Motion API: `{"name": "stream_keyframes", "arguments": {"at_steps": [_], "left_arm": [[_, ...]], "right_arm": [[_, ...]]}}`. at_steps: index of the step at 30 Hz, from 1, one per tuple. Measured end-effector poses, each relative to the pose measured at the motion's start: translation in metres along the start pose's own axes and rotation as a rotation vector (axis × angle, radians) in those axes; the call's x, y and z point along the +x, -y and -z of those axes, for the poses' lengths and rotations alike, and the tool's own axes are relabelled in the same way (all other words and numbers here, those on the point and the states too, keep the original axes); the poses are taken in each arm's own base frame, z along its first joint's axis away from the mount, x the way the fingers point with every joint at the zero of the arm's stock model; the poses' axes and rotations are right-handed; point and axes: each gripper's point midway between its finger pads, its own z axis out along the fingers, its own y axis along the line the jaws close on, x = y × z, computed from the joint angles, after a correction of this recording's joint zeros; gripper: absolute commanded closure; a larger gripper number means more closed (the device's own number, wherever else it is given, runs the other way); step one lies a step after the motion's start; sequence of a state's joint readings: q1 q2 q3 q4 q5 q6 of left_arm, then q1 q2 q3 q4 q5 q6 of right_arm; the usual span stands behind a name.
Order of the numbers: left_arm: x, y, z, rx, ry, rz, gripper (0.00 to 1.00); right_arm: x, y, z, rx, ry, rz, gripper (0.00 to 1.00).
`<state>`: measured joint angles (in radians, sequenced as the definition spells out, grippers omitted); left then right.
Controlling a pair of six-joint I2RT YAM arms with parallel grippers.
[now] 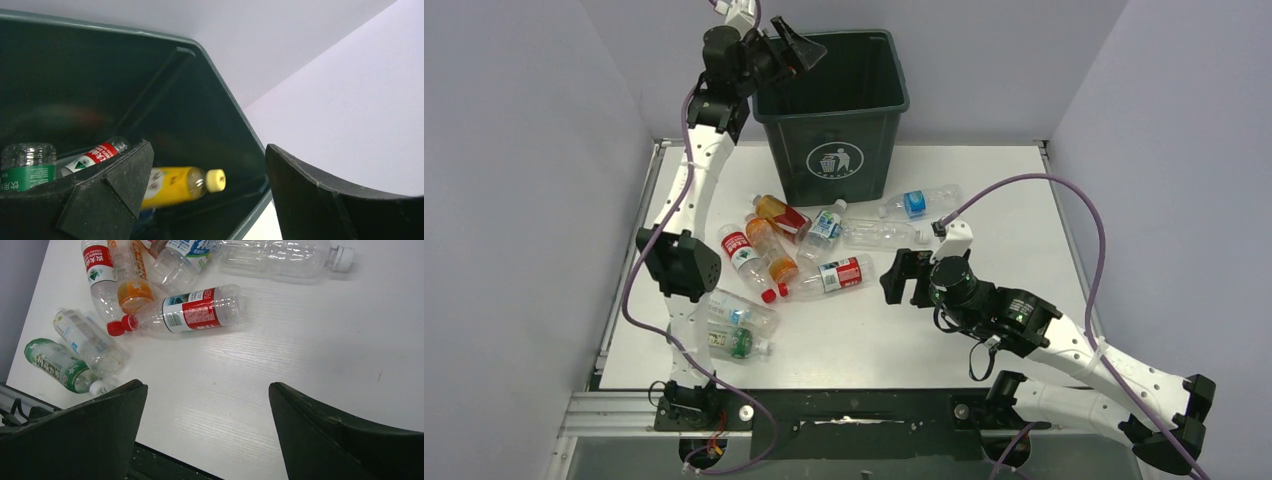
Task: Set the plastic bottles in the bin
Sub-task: Place the plastic bottle in the trash bin.
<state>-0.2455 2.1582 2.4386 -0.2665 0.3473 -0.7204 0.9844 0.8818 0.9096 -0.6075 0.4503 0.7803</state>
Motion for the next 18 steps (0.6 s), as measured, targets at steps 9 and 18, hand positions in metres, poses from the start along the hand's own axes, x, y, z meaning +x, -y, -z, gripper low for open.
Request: {"name": "stream_keyframes", "arguments": {"at_steps": [9,18], "left_arm": [[-0.012,0.002,0.046,-0.041,-0.029,0.016,0.16],[-0.028,0.066,0.155,-0.004,0.03,-0.017,0.16]], "right_arm": [[0.011,0.001,-0.005,0.002,-0.033,-0.001,0.02],[0.028,-0.007,-0.02,-0.008,-0.093,0.021,0.02]]}}
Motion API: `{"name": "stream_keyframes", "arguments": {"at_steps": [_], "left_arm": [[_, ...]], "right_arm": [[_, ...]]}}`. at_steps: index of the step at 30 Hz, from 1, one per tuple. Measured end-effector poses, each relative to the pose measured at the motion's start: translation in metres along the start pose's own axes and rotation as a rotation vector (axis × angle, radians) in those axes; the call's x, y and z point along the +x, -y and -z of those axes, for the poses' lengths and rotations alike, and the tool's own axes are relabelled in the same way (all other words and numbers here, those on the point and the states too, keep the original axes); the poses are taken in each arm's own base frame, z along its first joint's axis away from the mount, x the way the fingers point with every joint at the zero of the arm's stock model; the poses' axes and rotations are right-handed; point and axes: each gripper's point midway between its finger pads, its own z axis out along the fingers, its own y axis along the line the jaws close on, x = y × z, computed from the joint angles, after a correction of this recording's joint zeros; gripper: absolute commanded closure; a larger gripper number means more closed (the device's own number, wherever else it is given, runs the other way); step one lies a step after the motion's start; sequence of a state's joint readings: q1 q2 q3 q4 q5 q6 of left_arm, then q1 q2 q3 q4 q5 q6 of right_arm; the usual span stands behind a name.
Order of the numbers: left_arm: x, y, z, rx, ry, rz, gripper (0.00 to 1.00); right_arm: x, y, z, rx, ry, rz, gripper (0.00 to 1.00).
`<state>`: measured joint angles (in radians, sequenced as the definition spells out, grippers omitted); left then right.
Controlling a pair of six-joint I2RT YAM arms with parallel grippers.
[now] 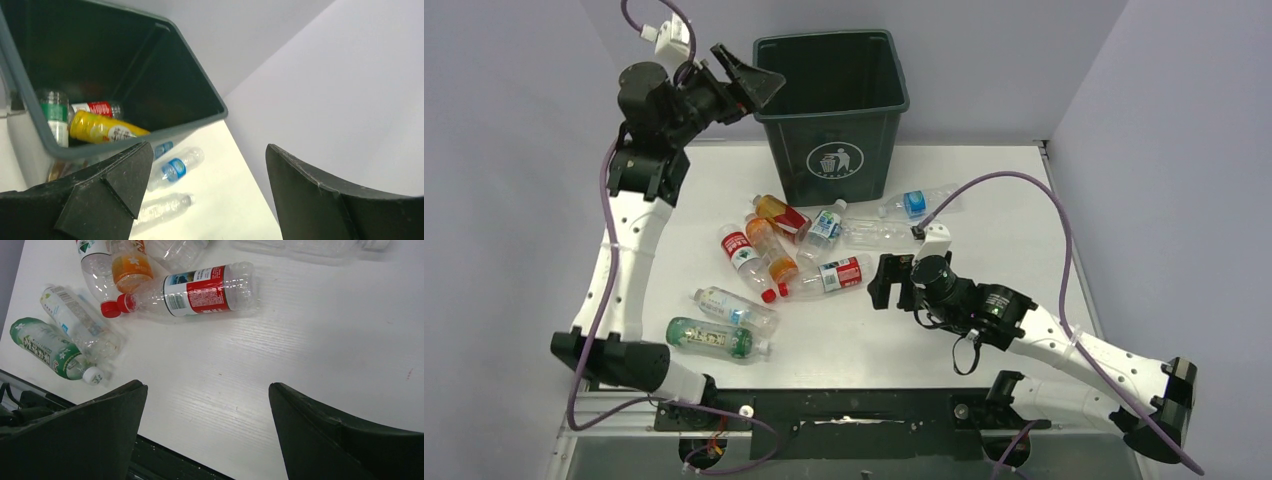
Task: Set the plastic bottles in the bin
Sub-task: Place the plastic bottle in the trash bin, then pick up the plastic bottle at the center of the board.
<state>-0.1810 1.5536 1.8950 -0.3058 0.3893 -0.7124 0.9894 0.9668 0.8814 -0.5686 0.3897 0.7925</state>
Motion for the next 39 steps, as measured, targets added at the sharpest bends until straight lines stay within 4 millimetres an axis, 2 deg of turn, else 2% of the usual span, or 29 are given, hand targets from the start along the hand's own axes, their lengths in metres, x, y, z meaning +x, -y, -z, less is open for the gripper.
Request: {"name": "stream_keyframes", "arguments": {"at_steps": [3,5,14,17,20,27,33,39], "left_arm": [[0.013,0.004,0.03,-0.007,-0.007,0.004,0.16],[0.029,-0.002,0.045,-0.024,-0.028,0.016,0.16],[0.14,-0.072,0.081,-0.18,-0.252,0.139,0.16],[0.171,-0.088,0.095,-0.221,-0.317,0.171,0.16],[0.193,-0.095,0.105,-0.238,-0.363,0.181,0.16],[0.237,-0.084,0.121,-0.22,-0.478,0.155,0.16],[0.274,-0.06,0.127,-0.18,-0.574,0.115,0.16],[0.295,-0.048,0.135,-0.177,-0.636,0.082,0.16]], "right_arm": [[0.004,-0.004,-0.006,-0.012,-0.014,0.004,0.02],[0.01,-0.007,-0.013,-0.019,-0.029,0.007,0.02],[0.036,-0.017,-0.038,-0.037,-0.117,0.046,0.02],[0.043,-0.022,-0.046,-0.049,-0.139,0.059,0.02],[0.05,-0.027,-0.053,-0.064,-0.163,0.067,0.02],[0.068,-0.036,-0.064,-0.099,-0.229,0.087,0.02],[0.083,-0.042,-0.061,-0.16,-0.28,0.105,0.02],[0.092,-0.042,-0.059,-0.188,-0.319,0.137,0.02]]}}
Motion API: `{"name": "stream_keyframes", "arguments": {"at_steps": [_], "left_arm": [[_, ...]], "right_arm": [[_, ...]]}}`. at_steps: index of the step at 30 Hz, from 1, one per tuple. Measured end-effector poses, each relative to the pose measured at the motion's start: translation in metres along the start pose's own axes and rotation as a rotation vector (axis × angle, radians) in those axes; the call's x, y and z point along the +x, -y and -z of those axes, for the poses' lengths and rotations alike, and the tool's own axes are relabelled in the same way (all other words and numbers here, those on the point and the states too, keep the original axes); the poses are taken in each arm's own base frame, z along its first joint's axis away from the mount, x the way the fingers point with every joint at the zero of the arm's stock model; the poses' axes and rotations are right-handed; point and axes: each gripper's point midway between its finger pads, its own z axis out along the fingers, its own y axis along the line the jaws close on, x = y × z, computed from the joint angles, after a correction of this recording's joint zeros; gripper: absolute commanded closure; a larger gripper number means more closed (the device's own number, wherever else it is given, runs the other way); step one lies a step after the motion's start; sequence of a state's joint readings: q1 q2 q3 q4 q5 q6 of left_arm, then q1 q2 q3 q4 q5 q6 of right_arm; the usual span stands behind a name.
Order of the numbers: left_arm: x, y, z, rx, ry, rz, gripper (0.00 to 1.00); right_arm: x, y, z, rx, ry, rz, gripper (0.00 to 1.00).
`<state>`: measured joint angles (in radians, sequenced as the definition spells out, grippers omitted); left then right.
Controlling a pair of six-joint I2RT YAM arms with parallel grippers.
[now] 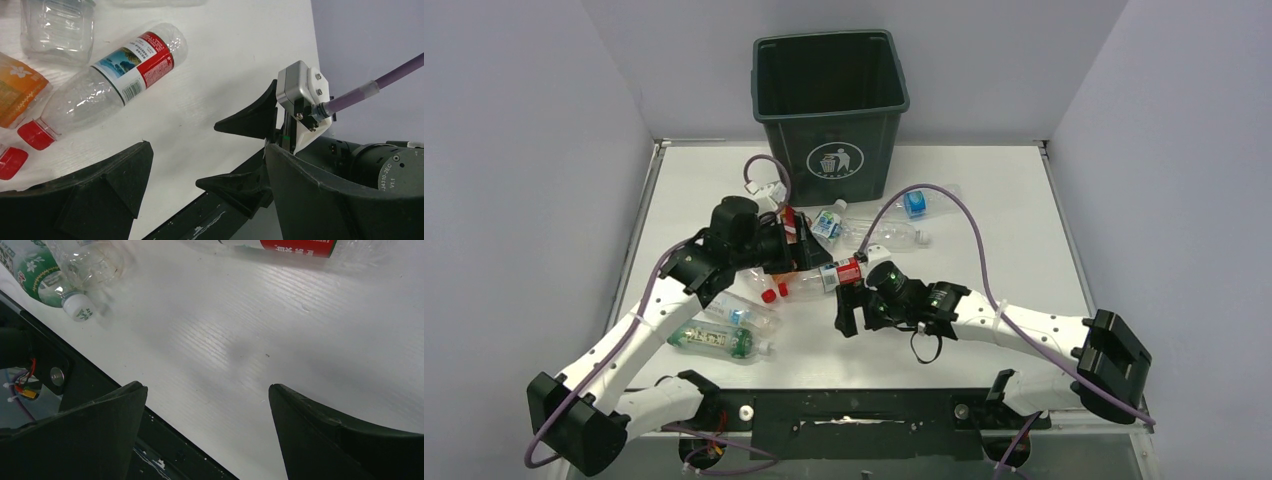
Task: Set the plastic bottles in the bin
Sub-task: Pick up the plastic bottle at the center of the board.
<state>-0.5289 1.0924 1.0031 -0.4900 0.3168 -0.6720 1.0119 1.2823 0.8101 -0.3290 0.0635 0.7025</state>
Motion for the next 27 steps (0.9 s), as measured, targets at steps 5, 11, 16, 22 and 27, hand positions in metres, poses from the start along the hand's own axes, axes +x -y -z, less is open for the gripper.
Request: {"name": "stream_keyframes", "arguments": {"at_steps": [5,11,16,22,27], "left_arm": [[0.018,0.003,-0.005,-0.028,-0.042,-0.029,0.16],[0.029,0.005,-0.007,-0.049,-0.06,-0.036,0.16],[0.028,0.003,-0.007,-0.074,-0.048,-0.008,0.16],[0.025,0.001,-0.005,-0.094,-0.023,0.018,0.16],[0.01,0.001,-0.001,-0.109,0.056,0.021,0.16]], "right_arm": [[0.006,0.003,-0.006,0.011,-0.025,0.021,0.02],[0.0,-0.003,-0.007,-0.009,-0.003,0.016,0.02],[-0.005,-0.008,-0.008,-0.03,0.017,0.008,0.02],[-0.015,-0.011,-0.01,-0.031,0.028,0.009,0.02],[-0.045,-0.002,-0.005,-0.022,0.057,-0.011,0.02]]}}
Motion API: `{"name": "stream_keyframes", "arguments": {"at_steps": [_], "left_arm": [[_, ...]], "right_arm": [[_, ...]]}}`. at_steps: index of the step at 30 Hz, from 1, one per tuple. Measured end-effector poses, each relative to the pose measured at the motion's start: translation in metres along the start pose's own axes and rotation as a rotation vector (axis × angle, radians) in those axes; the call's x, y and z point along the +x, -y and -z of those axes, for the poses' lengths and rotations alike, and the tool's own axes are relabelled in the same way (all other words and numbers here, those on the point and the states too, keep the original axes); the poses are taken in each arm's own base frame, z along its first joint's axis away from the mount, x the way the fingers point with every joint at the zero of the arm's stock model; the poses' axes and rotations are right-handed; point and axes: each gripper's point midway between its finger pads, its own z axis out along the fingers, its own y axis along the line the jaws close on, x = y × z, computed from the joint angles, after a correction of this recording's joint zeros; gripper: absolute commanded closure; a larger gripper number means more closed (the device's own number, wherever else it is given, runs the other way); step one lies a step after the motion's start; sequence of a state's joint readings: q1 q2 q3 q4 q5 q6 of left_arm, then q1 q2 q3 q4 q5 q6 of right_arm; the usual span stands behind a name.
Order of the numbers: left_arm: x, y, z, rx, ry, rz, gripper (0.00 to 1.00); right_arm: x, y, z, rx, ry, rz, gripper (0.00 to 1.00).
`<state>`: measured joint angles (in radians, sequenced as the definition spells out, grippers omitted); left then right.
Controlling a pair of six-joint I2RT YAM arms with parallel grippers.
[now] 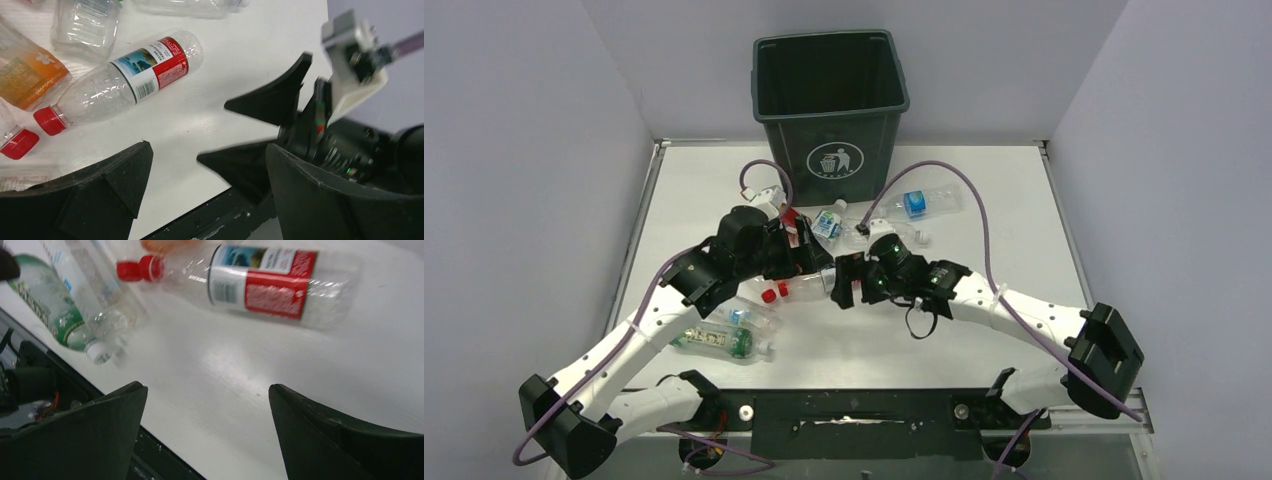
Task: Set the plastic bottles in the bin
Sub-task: Pick up the plastic bottle at the center of the board.
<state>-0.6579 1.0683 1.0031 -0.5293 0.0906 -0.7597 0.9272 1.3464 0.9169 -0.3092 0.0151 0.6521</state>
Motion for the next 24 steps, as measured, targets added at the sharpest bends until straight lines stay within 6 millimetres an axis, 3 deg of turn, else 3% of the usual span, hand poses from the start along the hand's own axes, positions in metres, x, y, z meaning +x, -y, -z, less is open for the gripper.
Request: {"name": "stream_keyframes", "arguments": {"at_steps": [6,10,16,24], "left_arm": [[-0.003,-0.004,0.009,-0.009,0.047,0.009,0.16],[0.001,-0.01,0.008,-0.023,0.045,0.017,0.16],[0.005,-0.014,0.004,-0.03,0.035,0.021,0.16],[0.016,-0.02,-0.003,-0.03,0.014,0.047,0.16]], "right_arm": [[-0.058,0.039,0.007,0.09,0.107,-0.047,0.02],[-0.08,0.058,0.003,0.124,0.128,-0.038,0.02],[-0.076,0.092,-0.019,0.169,0.066,-0.033,0.01],[-0.073,0.116,-0.038,0.195,0.022,-0.008,0.01]]}}
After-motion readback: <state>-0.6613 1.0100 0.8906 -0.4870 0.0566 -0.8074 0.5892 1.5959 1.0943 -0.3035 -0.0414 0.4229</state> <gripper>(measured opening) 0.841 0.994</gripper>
